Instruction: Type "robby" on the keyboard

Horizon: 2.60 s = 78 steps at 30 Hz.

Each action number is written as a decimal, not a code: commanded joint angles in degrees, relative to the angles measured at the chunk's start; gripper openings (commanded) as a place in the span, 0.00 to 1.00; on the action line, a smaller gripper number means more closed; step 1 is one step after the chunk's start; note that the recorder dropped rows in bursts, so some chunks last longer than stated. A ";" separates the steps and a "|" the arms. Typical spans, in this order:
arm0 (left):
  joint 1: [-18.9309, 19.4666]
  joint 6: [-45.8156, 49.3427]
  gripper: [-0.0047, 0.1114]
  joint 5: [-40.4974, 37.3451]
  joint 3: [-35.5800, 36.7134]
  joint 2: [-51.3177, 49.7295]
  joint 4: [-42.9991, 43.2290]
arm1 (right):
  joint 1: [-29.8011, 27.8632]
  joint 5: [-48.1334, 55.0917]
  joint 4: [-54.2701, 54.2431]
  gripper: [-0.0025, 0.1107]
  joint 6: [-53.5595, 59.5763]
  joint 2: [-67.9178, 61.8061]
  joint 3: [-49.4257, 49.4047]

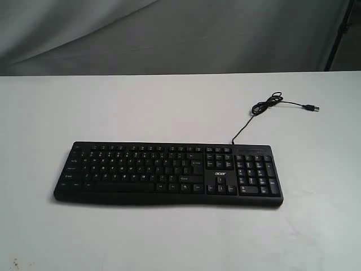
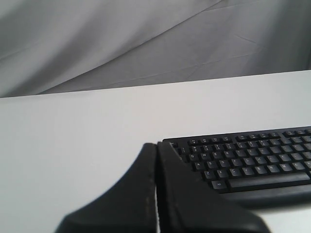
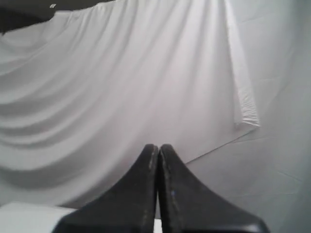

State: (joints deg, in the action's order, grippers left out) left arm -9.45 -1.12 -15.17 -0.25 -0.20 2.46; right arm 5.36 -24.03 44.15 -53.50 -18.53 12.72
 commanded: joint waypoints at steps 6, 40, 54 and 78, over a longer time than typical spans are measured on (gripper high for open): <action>-0.36 -0.16 0.04 0.31 0.25 0.20 0.27 | 0.23 -7.64 17.91 0.02 4.52 -29.55 16.22; -0.36 -0.16 0.04 0.31 0.25 0.20 0.27 | 15.83 63.24 -84.71 0.02 116.79 -68.41 63.12; -0.36 -0.16 0.04 0.31 0.25 0.20 0.27 | 23.44 68.07 -99.95 0.02 135.69 -83.74 65.38; -0.36 -0.16 0.04 0.31 0.25 0.20 0.27 | 32.87 65.41 -89.71 0.02 123.49 -113.57 92.01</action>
State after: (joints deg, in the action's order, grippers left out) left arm -9.45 -1.12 -15.17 -0.25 -0.20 2.46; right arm 38.23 41.33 -45.84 70.54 -130.30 102.97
